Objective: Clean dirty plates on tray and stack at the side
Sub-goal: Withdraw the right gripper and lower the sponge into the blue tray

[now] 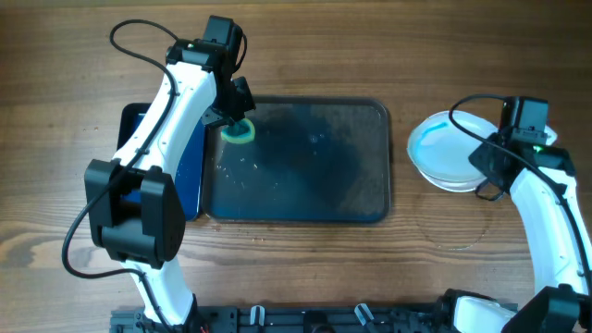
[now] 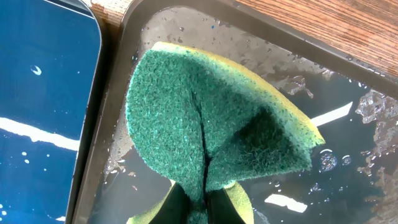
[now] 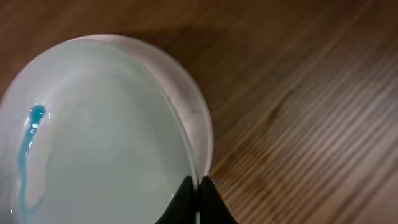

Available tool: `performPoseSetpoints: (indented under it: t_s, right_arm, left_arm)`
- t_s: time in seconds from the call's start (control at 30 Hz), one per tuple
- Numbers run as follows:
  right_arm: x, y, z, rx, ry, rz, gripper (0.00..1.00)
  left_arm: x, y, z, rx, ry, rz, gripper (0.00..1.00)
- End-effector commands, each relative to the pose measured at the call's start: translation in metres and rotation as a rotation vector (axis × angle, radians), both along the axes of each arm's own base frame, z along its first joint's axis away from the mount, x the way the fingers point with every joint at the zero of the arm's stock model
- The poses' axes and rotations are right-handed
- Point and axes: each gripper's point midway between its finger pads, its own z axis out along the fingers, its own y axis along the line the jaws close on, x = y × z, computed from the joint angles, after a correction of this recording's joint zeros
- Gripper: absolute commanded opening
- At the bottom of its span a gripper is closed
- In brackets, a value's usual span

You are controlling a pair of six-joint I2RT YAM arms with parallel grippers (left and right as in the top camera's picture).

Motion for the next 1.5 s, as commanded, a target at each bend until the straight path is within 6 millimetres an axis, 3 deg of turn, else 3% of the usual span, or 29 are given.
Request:
performPoseSetpoints:
  t_s: [0.0,0.03,0.1,0.17,0.23,0.27,0.4,0.5,0.63,0.7,0.73,0.8,0.83,0.87,0.93,1.07,1.13,1.2,1.27,1.3,1.33,1.4,1.47]
  right_arm:
    - [-0.011,-0.018,-0.011,-0.085,0.073,-0.068,0.04]
    - [-0.010,-0.017,-0.013,-0.082,0.075,-0.066,0.06]
    - [0.001,-0.007,-0.018,-0.026,0.056,0.009,0.59]
    - [0.021,0.020,-0.019,0.088,0.009,0.185,0.73]
    - [0.038,0.050,-0.009,0.220,-0.054,0.329,0.75]
    - [0.049,0.075,0.006,0.312,-0.106,0.461,0.75]
    - [0.068,0.133,0.044,0.410,-0.195,0.705,0.82]
    - [0.067,0.169,0.046,0.407,-0.182,0.817,0.87]
    - [0.063,0.187,0.042,0.335,-0.142,0.871,0.88]
    - [0.062,0.189,0.042,0.327,-0.137,0.878,0.88]
    - [0.063,0.189,0.042,0.327,-0.137,0.878,0.88]
    - [0.063,0.189,0.042,0.326,-0.138,0.879,0.88]
    - [0.063,0.189,0.042,0.325,-0.137,0.882,0.88]
    - [0.063,0.190,0.043,0.313,-0.140,0.917,0.89]
    - [0.068,0.192,0.053,0.300,-0.162,0.946,0.96]
    - [0.079,0.194,0.114,0.251,-0.236,1.000,1.00]
    - [0.075,0.194,0.161,0.229,-0.293,1.006,0.99]
    - [0.063,0.195,0.214,0.213,-0.374,1.021,1.00]
    - [0.048,0.204,0.259,0.224,-0.489,1.071,1.00]
    - [0.032,0.217,0.291,0.253,-0.599,1.138,1.00]
    - [0.019,0.226,0.311,0.277,-0.674,1.191,1.00]
    - [-0.011,0.237,0.340,0.302,-0.781,1.270,1.00]
    - [-0.030,0.236,0.352,0.284,-0.820,1.284,1.00]
  left_arm:
    - [0.001,-0.002,0.006,-0.009,-0.016,-0.021,0.04]
    - [0.001,-0.002,0.006,-0.009,-0.016,-0.021,0.04]
    - [0.001,-0.002,0.006,-0.009,-0.016,-0.021,0.04]
    - [0.002,-0.001,0.006,-0.007,-0.018,-0.028,0.04]
    - [-0.001,0.010,0.007,0.006,-0.004,-0.056,0.04]
    - [-0.009,0.030,0.010,0.017,0.030,-0.028,0.04]
    - [-0.027,0.087,0.014,0.032,0.112,0.009,0.04]
    - [-0.036,0.122,0.003,0.039,0.145,-0.046,0.04]
    - [-0.045,0.159,-0.037,0.036,0.144,-0.001,0.05]
    - [-0.056,0.167,-0.063,0.033,0.153,0.025,0.22]
    - [-0.059,0.167,-0.071,0.032,0.157,0.027,0.23]
    - [-0.062,0.167,-0.074,0.032,0.161,0.027,0.31]
    - [-0.059,0.167,-0.071,0.033,0.149,0.026,0.70]
    - [-0.057,0.165,-0.064,0.034,0.144,0.020,1.00]
    - [-0.052,0.160,-0.044,0.036,0.141,0.005,1.00]
    - [-0.030,0.139,0.051,0.058,0.014,-0.057,1.00]
    - [-0.027,0.121,0.106,0.071,-0.099,-0.101,1.00]
    - [-0.030,0.109,0.136,0.079,-0.193,-0.130,1.00]
    - [-0.028,0.099,0.149,0.056,-0.252,-0.141,1.00]
    - [-0.025,0.096,0.152,0.055,-0.270,-0.147,1.00]
    - [-0.025,0.096,0.152,0.055,-0.269,-0.147,1.00]
    - [-0.025,0.096,0.151,0.055,-0.268,-0.148,1.00]
    - [-0.025,0.096,0.151,0.055,-0.268,-0.148,1.00]
